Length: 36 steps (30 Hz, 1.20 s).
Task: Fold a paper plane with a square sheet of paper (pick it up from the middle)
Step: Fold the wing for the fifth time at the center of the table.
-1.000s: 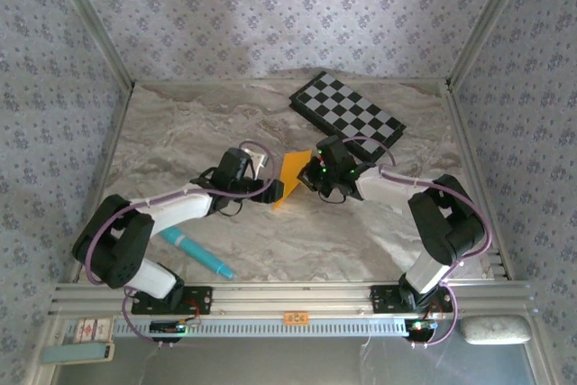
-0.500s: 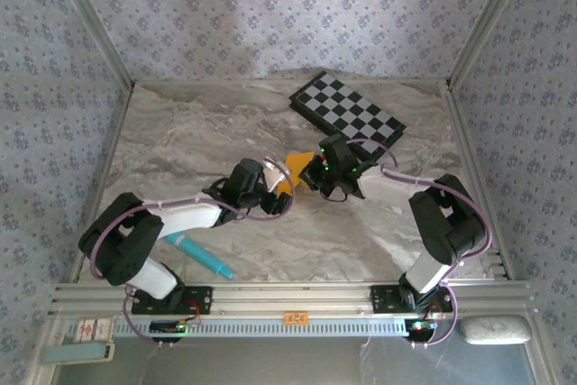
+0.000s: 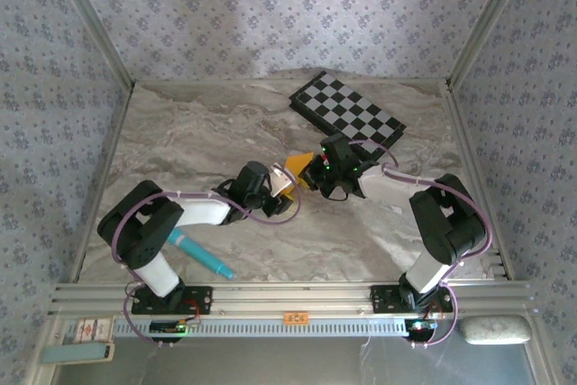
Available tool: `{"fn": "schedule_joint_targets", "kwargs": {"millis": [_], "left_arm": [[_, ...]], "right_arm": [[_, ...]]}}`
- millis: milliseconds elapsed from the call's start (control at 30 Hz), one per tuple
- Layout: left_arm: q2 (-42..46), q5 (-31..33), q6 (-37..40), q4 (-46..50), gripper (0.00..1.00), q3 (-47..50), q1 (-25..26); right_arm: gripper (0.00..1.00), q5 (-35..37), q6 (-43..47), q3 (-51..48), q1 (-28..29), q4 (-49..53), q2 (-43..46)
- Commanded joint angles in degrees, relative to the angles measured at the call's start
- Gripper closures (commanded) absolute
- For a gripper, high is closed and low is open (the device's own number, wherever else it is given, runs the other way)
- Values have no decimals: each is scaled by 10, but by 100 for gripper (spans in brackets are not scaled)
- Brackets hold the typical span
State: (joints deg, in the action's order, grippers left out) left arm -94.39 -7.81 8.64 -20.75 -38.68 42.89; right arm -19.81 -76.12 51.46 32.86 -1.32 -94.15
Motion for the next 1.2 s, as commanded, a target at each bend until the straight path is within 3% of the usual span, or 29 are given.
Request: {"fn": "schedule_joint_targets", "kwargs": {"millis": [0,233,467,600,1167], "left_arm": [[-8,3,15,-21,53,-19,3],[-20,5,16,-12,66,-22,3],[-29,0,17,-8,73,-23,3],[-35,-4,13,-8,74,-21,3],[-44,-29,-13,-7,81,-15,1]], "right_arm": [[95,-11,-12,7,-4,16,-1],[90,-18,-17,8,-4,25,-10],[61,2,13,29,-4,89,-21],[52,11,29,42,-7,113,-26],[47,3,49,65,-11,130,-48]]}}
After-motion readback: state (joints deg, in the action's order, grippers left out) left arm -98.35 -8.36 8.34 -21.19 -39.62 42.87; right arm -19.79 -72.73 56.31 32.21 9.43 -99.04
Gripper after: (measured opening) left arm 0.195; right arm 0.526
